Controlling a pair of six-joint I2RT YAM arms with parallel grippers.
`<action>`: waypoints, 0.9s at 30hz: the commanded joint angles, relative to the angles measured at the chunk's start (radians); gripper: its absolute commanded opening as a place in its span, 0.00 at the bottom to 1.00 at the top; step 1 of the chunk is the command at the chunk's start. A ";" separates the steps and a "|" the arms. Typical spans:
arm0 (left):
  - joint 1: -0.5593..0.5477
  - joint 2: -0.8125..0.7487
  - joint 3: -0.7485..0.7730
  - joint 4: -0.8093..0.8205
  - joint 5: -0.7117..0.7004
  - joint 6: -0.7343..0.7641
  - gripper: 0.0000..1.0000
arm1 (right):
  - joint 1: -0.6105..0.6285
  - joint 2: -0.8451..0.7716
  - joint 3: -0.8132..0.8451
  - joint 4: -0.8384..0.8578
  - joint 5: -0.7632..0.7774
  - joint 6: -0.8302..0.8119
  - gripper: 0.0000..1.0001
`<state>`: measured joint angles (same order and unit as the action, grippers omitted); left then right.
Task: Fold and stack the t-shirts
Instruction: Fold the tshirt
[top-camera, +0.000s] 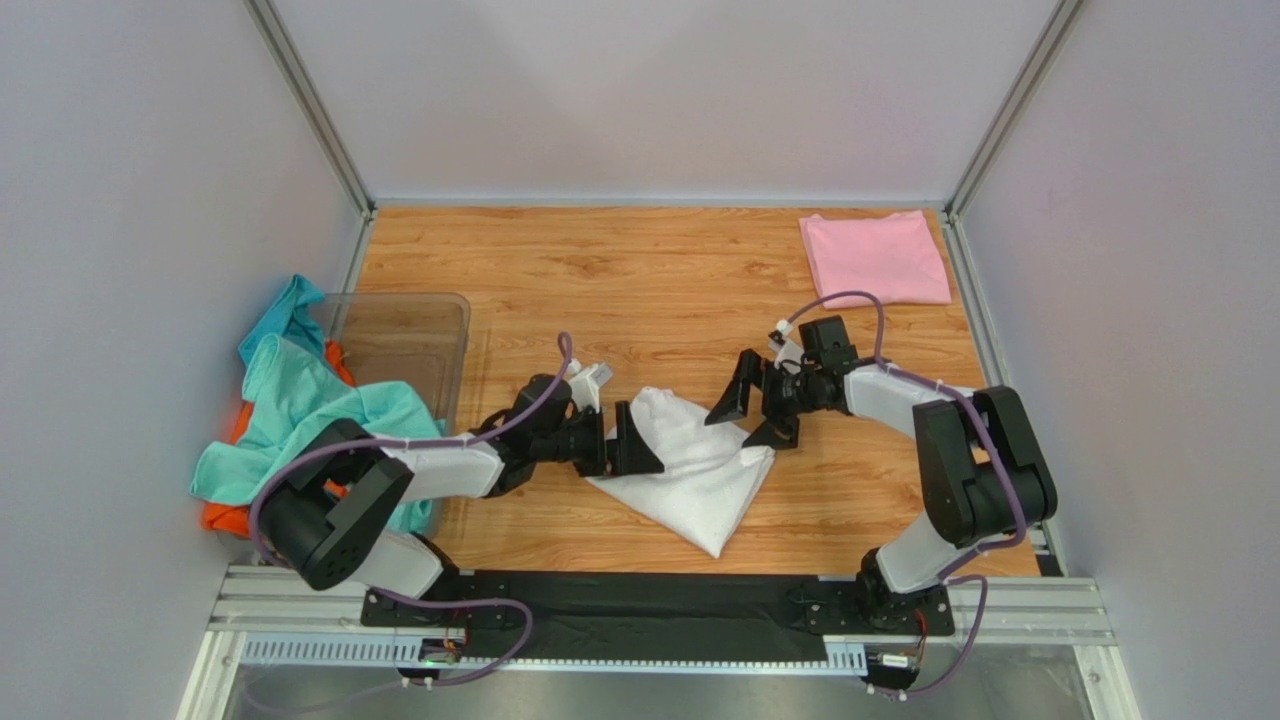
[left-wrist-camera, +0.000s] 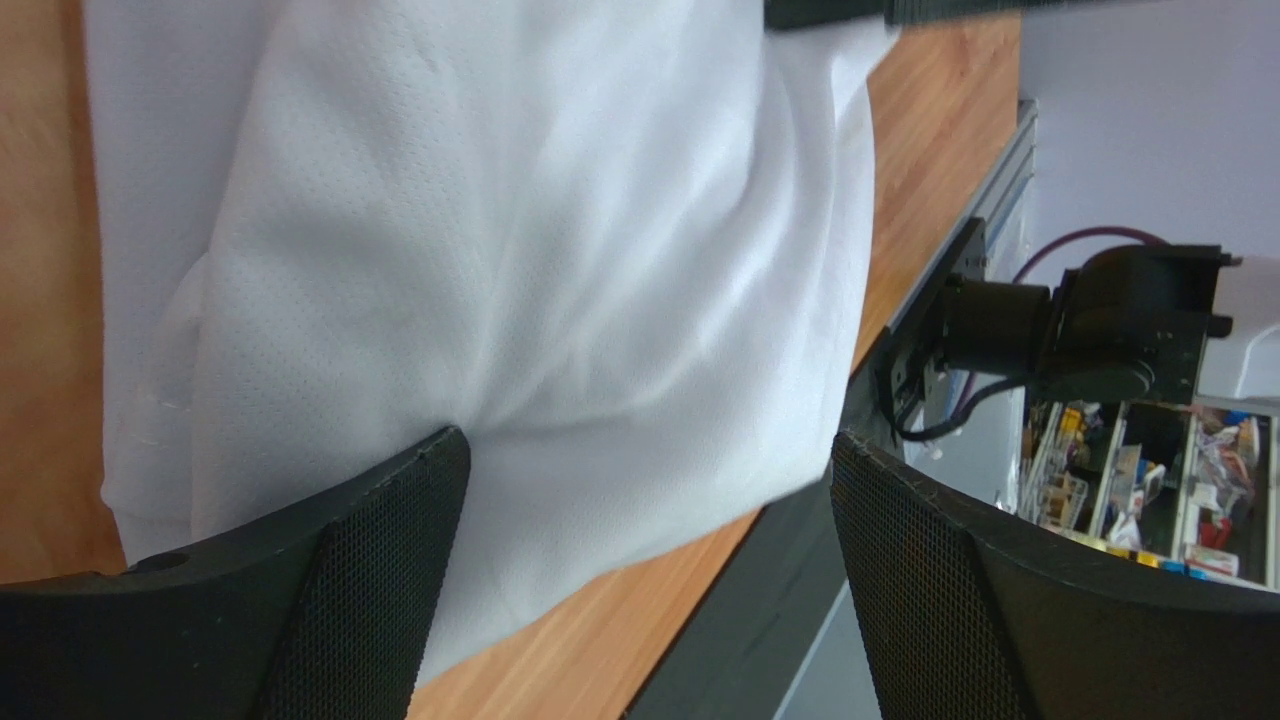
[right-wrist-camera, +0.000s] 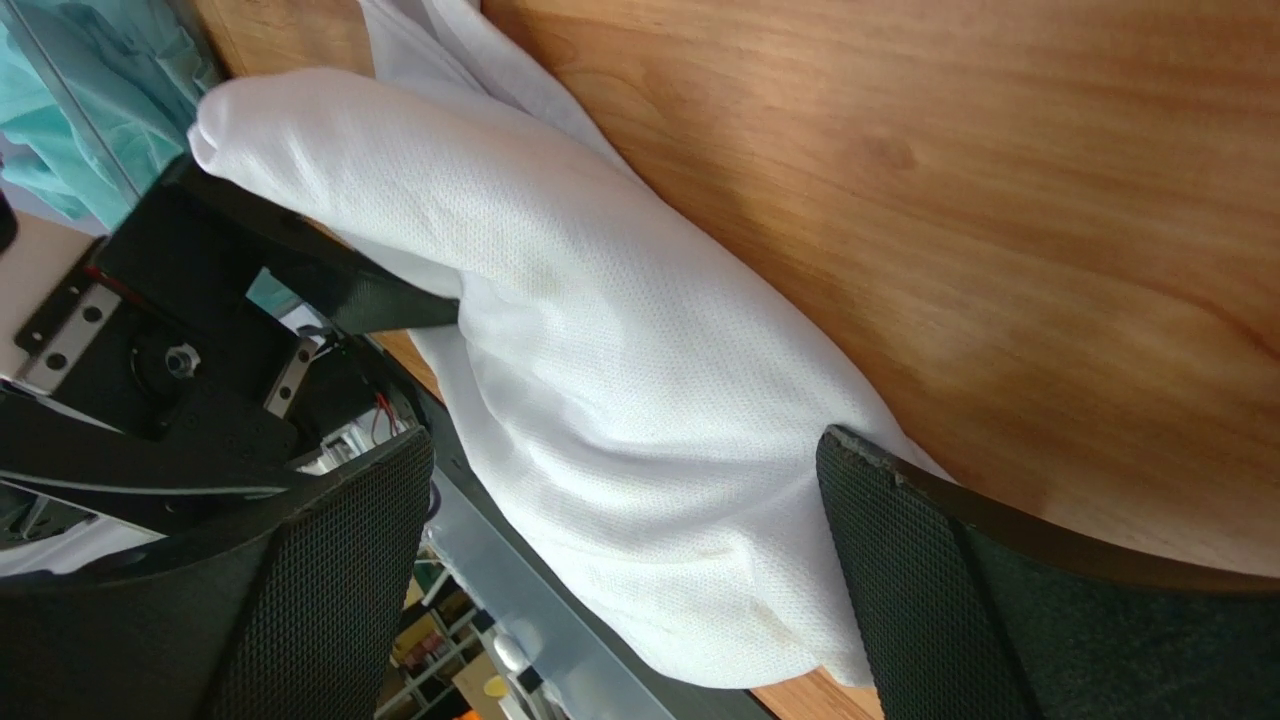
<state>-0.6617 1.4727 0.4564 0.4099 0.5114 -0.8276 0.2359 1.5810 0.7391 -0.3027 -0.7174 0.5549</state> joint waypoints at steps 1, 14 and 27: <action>-0.055 -0.095 -0.085 -0.043 -0.037 -0.060 0.96 | -0.006 0.031 0.084 -0.031 0.010 -0.105 1.00; -0.164 -0.416 0.099 -0.448 -0.373 0.030 1.00 | 0.074 -0.216 0.217 -0.207 0.098 -0.109 1.00; -0.079 0.006 0.312 -0.329 -0.264 0.081 0.99 | 0.189 -0.299 -0.049 0.096 0.073 0.154 1.00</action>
<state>-0.7769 1.4517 0.7582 0.0257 0.2005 -0.7780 0.4225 1.2720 0.6968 -0.3092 -0.6621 0.6556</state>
